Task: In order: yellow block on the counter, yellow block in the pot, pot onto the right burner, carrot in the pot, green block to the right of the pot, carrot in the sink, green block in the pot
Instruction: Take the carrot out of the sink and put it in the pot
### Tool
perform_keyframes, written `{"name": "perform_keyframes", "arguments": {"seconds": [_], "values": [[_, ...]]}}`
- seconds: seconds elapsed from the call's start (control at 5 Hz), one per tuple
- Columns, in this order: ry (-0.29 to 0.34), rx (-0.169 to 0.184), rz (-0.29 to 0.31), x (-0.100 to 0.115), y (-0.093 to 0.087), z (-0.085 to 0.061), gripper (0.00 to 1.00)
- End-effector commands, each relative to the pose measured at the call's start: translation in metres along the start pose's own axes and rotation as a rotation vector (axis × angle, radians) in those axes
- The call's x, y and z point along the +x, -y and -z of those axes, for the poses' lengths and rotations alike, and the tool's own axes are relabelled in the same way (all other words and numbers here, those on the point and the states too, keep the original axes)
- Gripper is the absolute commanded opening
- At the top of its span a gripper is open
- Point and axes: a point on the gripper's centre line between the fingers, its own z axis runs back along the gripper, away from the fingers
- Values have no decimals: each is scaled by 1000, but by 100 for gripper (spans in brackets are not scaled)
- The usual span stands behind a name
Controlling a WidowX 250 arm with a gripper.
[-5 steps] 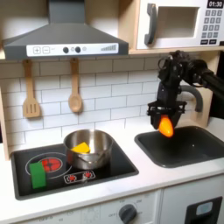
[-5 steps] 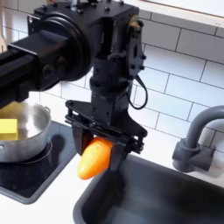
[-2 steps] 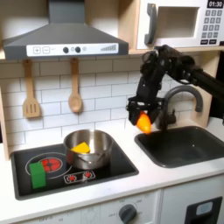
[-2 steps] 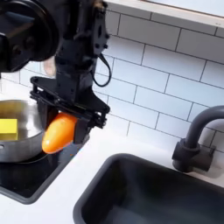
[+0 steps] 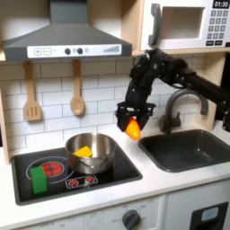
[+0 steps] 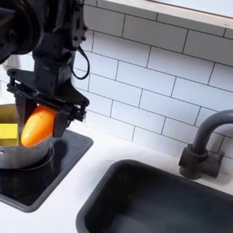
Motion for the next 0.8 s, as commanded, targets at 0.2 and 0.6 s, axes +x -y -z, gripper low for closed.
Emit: {"name": "perform_keyframes", "arguments": {"seconds": [0.2, 0.6], "values": [[-32, 82, -80, 6, -37, 18, 0], [-38, 108, -94, 18, -51, 31, 0]]}}
